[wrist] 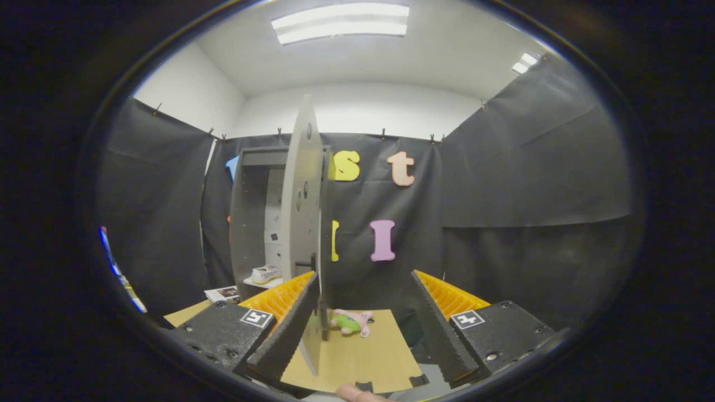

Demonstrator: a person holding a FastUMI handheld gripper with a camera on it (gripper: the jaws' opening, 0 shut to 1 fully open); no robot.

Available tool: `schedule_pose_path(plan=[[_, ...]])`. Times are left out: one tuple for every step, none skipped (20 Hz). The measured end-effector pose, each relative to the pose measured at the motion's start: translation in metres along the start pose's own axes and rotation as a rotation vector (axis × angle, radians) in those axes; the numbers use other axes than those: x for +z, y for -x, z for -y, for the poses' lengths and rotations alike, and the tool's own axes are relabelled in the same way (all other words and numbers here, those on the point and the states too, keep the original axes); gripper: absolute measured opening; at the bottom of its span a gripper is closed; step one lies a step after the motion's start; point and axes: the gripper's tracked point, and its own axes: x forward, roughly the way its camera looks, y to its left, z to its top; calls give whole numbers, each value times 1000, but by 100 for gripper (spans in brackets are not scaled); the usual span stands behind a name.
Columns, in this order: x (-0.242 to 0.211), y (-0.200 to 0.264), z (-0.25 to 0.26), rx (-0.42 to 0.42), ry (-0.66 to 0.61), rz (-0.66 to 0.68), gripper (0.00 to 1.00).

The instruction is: Open the shoe cabinet door, grab the shoes and put them into the shoe cabinet, then close the shoe cabinet door.

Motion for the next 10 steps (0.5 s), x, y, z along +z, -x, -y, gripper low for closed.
schedule_pose_path(plan=[[-7,-8,15,-14,9,-4,100],[-12,-17,32,-34,18,-13,100],[-15,-27,48,-50,27,-17,100],[-16,-38,64,-65,30,-16,100],[-19,-50,78,-69,35,-20,100],[-22,-63,87,-56,43,-18,100],[-28,-75,91,-24,58,-16,100],[-34,-86,96,0,77,-15,100],[-38,-95,105,1,81,-6,100],[-44,-104,110,-3,65,-13,100]])
